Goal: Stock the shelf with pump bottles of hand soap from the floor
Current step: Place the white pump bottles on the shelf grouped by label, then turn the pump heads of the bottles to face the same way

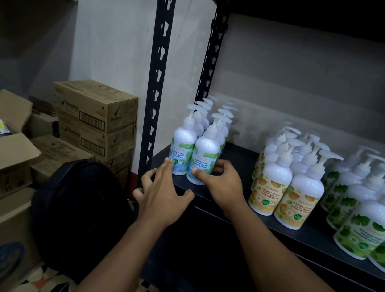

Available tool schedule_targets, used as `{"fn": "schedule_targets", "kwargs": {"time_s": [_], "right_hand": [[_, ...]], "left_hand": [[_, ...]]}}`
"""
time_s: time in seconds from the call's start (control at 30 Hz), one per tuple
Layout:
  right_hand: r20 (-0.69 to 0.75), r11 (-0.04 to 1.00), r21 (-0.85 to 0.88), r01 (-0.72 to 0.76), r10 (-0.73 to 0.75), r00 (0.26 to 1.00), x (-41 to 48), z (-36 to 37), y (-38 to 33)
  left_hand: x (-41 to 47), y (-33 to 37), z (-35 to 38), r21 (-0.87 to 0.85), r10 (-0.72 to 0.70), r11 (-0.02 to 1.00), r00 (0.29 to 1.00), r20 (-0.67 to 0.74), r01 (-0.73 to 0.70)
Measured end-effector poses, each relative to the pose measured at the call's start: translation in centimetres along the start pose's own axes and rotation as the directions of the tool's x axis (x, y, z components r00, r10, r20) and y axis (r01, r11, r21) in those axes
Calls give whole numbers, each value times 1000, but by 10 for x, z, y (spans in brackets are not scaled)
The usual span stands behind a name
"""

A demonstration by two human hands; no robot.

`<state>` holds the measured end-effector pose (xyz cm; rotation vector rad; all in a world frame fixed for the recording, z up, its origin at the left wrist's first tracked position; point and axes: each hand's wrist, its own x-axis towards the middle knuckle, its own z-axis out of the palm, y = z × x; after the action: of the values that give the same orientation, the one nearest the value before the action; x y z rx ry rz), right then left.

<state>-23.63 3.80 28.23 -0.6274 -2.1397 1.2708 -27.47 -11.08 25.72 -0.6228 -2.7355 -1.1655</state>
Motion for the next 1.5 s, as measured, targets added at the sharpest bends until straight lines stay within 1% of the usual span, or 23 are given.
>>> {"fn": "schedule_targets", "kwargs": {"time_s": [0.17, 0.33, 0.47, 0.53, 0.6, 0.67, 0.73, 0.8, 0.87, 0.97, 1.23, 1.4, 1.5], "right_hand": [[-13, 999, -48, -4, 4, 1000, -5, -2, 0], [-19, 994, -102, -27, 25, 1000, -12, -6, 0], [-46, 991, -129, -33, 27, 999, -22, -9, -2], [-51, 993, -108, -50, 45, 998, -29, -12, -6], [-40, 995, -62, -74, 71, 997, -39, -17, -10], [-10, 995, -22, -100, 100, 995, -53, -24, -14], [59, 992, 15, -121, 120, 991, -69, -34, -18], [135, 993, 39, -111, 105, 985, -86, -46, -23], [174, 997, 44, -62, 54, 983, -103, -65, -33], [183, 998, 58, 7, -18, 983, -126, -102, -52], [154, 993, 57, 105, -113, 982, -152, -204, -105], [160, 984, 61, 165, -172, 972, -159, -237, -130], [175, 980, 26, 199, -201, 964, -156, -244, -145]], "left_hand": [[-8, -2, -3, 44, -10, 999, 1000, -1, 10], [-17, -13, -9, 175, 75, 981, 995, 66, -86], [-16, -8, -24, 241, 81, 962, 976, 200, -129], [-18, -2, -39, 254, 53, 958, 954, 294, -131], [-23, 1, -51, 233, 42, 964, 939, 341, -128], [-31, 3, -60, 172, 59, 978, 947, 315, -118], [-41, 8, -70, 101, 75, 989, 954, 291, -109], [-51, 20, -82, 46, 101, 992, 956, 275, -118], [-61, 37, -95, -2, 137, 990, 958, 253, -141], [-79, 69, -111, -49, 172, 985, 959, 225, -165], [-97, 153, -154, -99, 305, 952, 935, 181, -291], [-93, 178, -178, -68, 411, 912, 891, 191, -406], [-88, 184, -190, -59, 439, 898, 878, 190, -436]]}}
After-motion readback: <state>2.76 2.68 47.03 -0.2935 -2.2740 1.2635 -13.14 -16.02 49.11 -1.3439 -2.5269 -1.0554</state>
